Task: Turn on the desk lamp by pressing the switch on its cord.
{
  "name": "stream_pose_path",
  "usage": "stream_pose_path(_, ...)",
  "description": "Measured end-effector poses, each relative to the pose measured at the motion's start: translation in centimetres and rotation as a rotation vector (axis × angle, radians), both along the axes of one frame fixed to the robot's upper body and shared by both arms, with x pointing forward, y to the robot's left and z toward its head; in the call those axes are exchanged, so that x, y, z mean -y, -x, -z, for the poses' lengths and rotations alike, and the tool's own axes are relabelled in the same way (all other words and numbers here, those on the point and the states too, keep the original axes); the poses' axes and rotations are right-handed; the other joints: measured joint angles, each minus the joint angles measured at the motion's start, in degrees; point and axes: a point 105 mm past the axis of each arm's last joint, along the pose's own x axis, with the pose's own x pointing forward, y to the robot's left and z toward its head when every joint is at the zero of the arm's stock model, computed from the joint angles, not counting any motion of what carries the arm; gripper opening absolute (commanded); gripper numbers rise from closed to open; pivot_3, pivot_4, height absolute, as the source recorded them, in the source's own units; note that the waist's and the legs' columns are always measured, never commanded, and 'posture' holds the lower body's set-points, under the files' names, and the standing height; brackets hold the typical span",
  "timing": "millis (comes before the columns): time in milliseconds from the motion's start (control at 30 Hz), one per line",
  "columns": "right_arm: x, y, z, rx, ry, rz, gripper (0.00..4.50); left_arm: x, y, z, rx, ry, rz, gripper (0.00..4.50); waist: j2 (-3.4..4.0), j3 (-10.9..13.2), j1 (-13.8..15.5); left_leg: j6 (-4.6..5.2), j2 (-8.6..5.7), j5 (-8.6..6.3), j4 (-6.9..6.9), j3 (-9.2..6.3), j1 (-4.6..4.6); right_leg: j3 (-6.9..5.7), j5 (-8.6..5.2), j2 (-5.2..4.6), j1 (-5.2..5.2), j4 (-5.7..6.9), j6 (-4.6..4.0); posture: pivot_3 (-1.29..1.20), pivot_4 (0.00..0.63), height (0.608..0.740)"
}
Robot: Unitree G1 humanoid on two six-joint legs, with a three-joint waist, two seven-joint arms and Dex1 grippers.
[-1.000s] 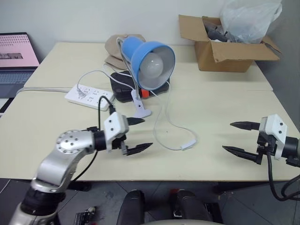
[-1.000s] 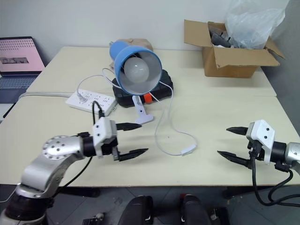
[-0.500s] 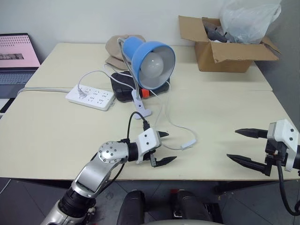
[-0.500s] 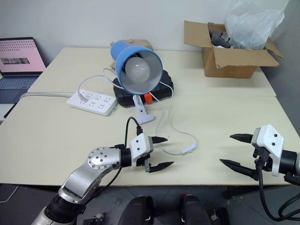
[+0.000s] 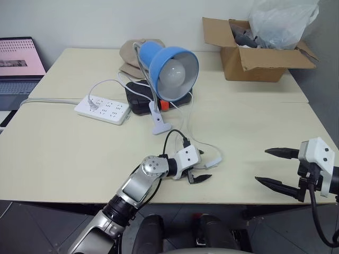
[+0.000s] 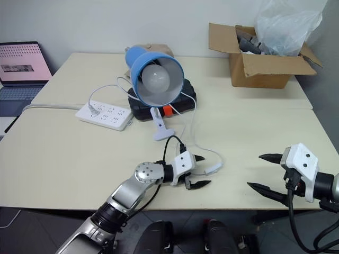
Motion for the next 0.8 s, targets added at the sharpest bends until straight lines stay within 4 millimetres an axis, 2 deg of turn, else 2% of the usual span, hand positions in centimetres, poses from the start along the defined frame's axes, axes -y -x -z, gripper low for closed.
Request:
stream_pose_path(33, -0.06, 0.06, 0.03, -0.001, 0.0, -0.002, 4.5, 0.13, -0.04, -0.01, -0.001, 0.003, 0.002, 4.45, 0.0, 0.0, 0.0, 0.0, 0.0, 0.0, 0.0, 0.0, 0.0, 0.0, 0.0, 0.0, 0.01, 0.0, 0.0, 0.0, 0.15, 0.74)
stream_pose_path(133, 0.01, 0.15, 0.22, -0.008, -0.003, 0.006, 4.5, 0.3, -0.06, 0.08, -0.007, 0.009, 0.002, 3.94, 0.0, 0.0, 0.02, 0.0, -0.01, 0.0, 0.01, 0.0, 0.0, 0.0, 0.01, -0.01, 0.02, 0.0, 0.01, 0.0, 0.15, 0.74)
stream_pose_path(233, -0.04, 0.23, 0.31, -0.012, -0.004, 0.009, 4.5, 0.48, -0.1, 0.16, -0.012, 0.013, 0.004, 3.25, 0.0, 0.0, 0.0, 0.0, -0.01, 0.0, 0.02, -0.01, 0.01, 0.0, 0.02, -0.01, 0.02, 0.0, 0.03, 0.0, 0.15, 0.74)
stream_pose_path(333, -0.16, 0.25, 0.24, -0.006, -0.001, 0.01, 4.5, 0.57, -0.3, 0.13, -0.006, 0.01, 0.005, 2.8, 0.0, 0.0, -0.01, 0.0, -0.01, 0.0, 0.02, -0.04, 0.02, -0.01, 0.03, 0.0, 0.01, 0.01, 0.04, 0.0, 0.15, 0.74)
stream_pose_path(667, -0.23, 0.13, 0.08, 0.007, 0.001, 0.014, 4.5, 0.85, -0.38, 0.22, -0.006, 0.01, 0.007, 0.46, 0.0, -0.01, -0.05, 0.0, -0.01, 0.0, 0.02, -0.05, 0.01, -0.01, 0.03, 0.0, 0.01, 0.01, 0.04, 0.0, 0.15, 0.74)
stream_pose_path(800, -0.44, 0.06, -0.17, 0.025, 0.006, 0.012, 4.5, 0.97, -0.36, 0.17, -0.006, 0.014, 0.011, 0.4, 0.0, 0.0, -0.06, 0.0, -0.02, 0.0, 0.02, -0.04, 0.01, -0.01, 0.03, 0.0, 0.02, 0.01, 0.04, 0.0, 0.15, 0.74)
